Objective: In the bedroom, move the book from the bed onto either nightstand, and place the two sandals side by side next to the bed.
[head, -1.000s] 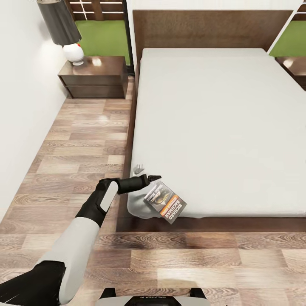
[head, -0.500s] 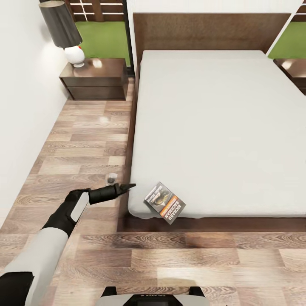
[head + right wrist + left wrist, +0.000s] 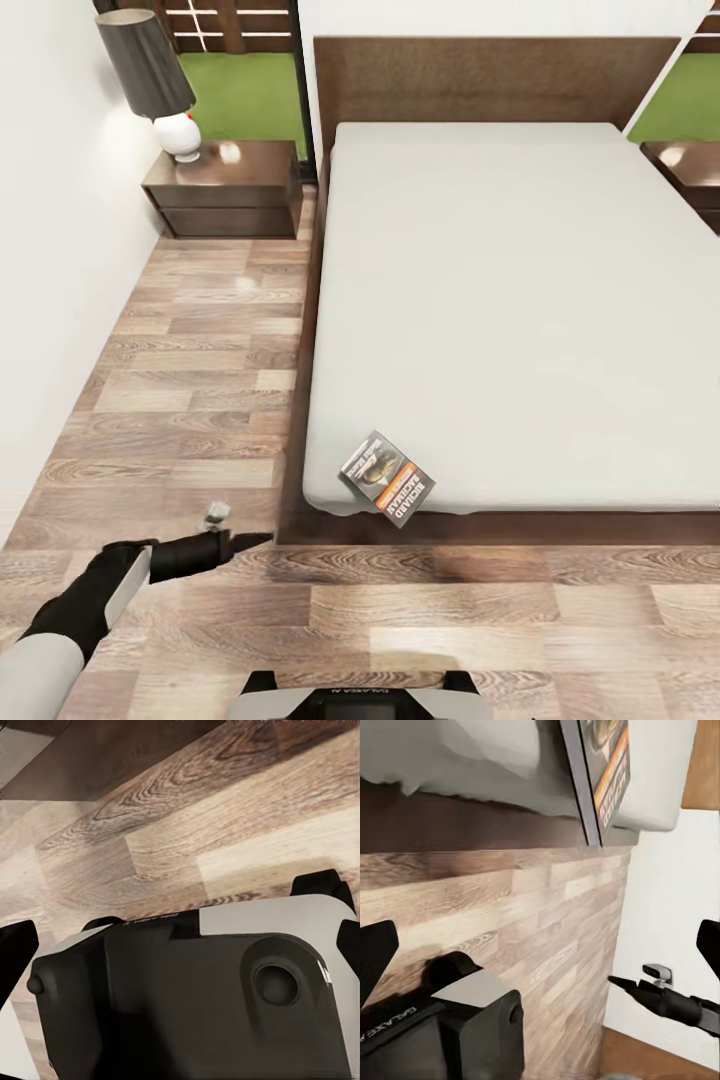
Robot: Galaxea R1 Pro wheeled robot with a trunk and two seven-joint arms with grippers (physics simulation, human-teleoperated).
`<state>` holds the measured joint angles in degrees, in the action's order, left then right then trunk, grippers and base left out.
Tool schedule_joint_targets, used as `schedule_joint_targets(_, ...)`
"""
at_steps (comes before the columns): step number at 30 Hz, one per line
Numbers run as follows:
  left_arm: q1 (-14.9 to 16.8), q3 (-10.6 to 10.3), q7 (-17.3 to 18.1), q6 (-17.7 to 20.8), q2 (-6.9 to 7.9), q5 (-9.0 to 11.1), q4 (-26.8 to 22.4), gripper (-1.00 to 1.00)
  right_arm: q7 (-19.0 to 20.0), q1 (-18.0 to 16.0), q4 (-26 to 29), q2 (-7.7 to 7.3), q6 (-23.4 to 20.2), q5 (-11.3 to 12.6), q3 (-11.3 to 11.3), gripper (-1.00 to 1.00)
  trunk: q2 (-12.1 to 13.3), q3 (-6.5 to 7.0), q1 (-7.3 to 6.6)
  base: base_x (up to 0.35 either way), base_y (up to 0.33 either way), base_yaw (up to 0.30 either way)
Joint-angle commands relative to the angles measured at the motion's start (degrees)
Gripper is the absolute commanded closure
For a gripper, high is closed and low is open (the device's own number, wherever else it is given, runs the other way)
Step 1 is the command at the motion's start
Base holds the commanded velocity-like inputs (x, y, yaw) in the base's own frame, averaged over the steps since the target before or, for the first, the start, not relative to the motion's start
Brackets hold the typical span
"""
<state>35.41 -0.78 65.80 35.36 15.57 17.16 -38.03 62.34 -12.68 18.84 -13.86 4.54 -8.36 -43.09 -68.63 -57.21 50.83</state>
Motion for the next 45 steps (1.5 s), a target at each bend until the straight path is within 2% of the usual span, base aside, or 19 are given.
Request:
schedule_joint_targets(1,-0.5,-0.1,0.1,-1.9,0.08,-1.8,2.6,-1.0,0.2,0.0,0.0,0.0,0.5,-0.6,-0.4,-1.0,0.4,0.16,-0.22,0.0,0.0,0.0)
schedule_joint_targets(2,-0.8,-0.1,0.1,-4.9,0.09,-3.8,5.5,-1.0,0.2,0.0,0.0,-0.01,0.5,-0.6,-0.4,-1.0,0.8,0.34,-0.44,0.0,0.0,0.0)
schedule_joint_targets(3,-0.9,-0.1,0.1,-6.6,0.07,-4.8,7.1,-1.0,0.2,-0.1,0.0,-0.02,0.5,-0.6,-0.4,-1.0,1.2,0.52,-0.66,0.0,0.0,0.0)
schedule_joint_targets(5,-1.2,-0.1,-0.2,-14.0,-0.11,-8.0,13.5,-1.0,0.3,0.0,0.0,-0.02,0.5,-0.6,-0.4,-1.0,2.0,0.88,-1.1,0.0,0.0,0.0)
schedule_joint_targets(6,-1.2,-0.1,-0.4,-15.8,-0.23,-8.6,15.1,-1.0,0.3,-0.1,0.0,-0.03,0.4,-0.6,-0.4,-1.0,2.4,1.06,-1.32,0.0,0.0,0.0)
schedule_joint_targets(7,-1.3,-0.1,-1.0,-19.2,-0.75,-9.6,17.9,-1.0,0.4,0.0,0.0,-0.03,0.4,-0.6,-0.4,-1.0,2.8,1.24,-1.54,0.0,0.0,0.0)
schedule_joint_targets(10,-1.4,-0.1,-3.3,-24.6,-1.72,-10.6,21.8,-1.0,0.4,0.0,0.0,-0.03,0.4,-0.5,-0.4,-1.0,4.0,1.78,-2.2,0.0,0.0,0.0)
schedule_joint_targets(11,-1.4,-0.1,-4.7,-26.3,-1.99,-10.8,23.1,-1.0,0.4,0.0,0.0,-0.03,0.4,-0.5,-0.4,-1.0,4.4,1.96,-2.42,0.0,0.0,0.0)
schedule_joint_targets(12,-1.4,0.0,-7.6,-28.7,-2.37,-10.9,26.3,-1.0,0.2,0.0,0.0,-0.03,0.4,-0.5,-0.4,-1.0,4.4,1.96,-2.42,0.0,0.0,0.0)
schedule_joint_targets(18,-1.4,0.3,-9.3,-32.0,-2.33,-10.5,29.0,-1.0,0.3,-0.1,0.0,-0.03,0.2,-0.5,-0.4,-1.0,4.4,1.96,-2.42,0.0,0.0,0.0)
schedule_joint_targets(22,-1.4,0.3,-9.5,-32.8,-2.42,-10.4,29.3,-1.0,0.9,-0.1,0.6,-0.23,-0.8,-0.4,-0.5,-1.0,4.4,1.96,-2.42,0.0,0.0,0.0)
schedule_joint_targets(24,-1.4,0.3,-9.6,-32.9,-2.52,-10.1,29.4,-1.0,1.7,-0.1,4.2,-0.75,-4.9,-0.4,-0.5,-1.0,4.4,1.96,-2.42,0.0,0.0,0.0)
schedule_joint_targets(26,-1.4,0.3,-9.5,-33.0,-2.55,-8.3,29.4,-1.0,2.0,-0.1,10.0,-0.86,-11.5,-0.3,-0.4,-1.0,4.4,1.96,-2.42,0.0,0.0,0.0)
schedule_joint_targets(30,-1.4,0.3,-9.5,-33.0,-2.57,-5.2,29.3,-1.0,3.2,-0.1,17.8,-0.88,-19.6,-0.3,-0.4,-1.0,4.4,1.96,-2.42,0.0,0.0,0.0)
schedule_joint_targets(31,-1.4,0.2,-9.5,-33.0,-2.61,-3.8,29.3,-1.0,4.2,-0.1,22.9,-0.85,-25.2,-0.3,-0.3,-1.0,4.4,1.96,-2.42,0.0,0.0,0.0)
schedule_joint_targets(32,-1.4,0.2,-9.5,-33.0,-2.62,-3.5,29.3,-1.0,4.4,-0.1,24.6,-0.84,-27.1,-0.3,-0.3,-1.0,4.4,1.96,-2.42,0.0,0.0,0.0)
schedule_joint_targets(35,-1.4,0.3,-9.5,-33.0,-2.64,-2.5,29.3,-1.0,5.2,-0.1,33.6,-0.78,-36.7,-0.3,-0.3,-1.0,4.4,1.96,-2.42,0.0,0.0,0.0)
schedule_joint_targets(39,-1.4,0.2,-9.5,-33.1,-2.65,-2.2,29.3,-1.0,5.4,-0.1,38.2,-0.6,-40.5,-0.2,-0.1,-1.0,4.4,1.96,-2.42,0.0,0.0,0.0)
schedule_joint_targets(45,-1.4,0.2,-9.5,-33.1,-2.65,-2.1,29.3,-1.0,5.1,-0.1,39.6,-0.15,-41.6,1.3,0.1,-1.0,4.4,1.96,-2.42,0.0,0.0,0.0)
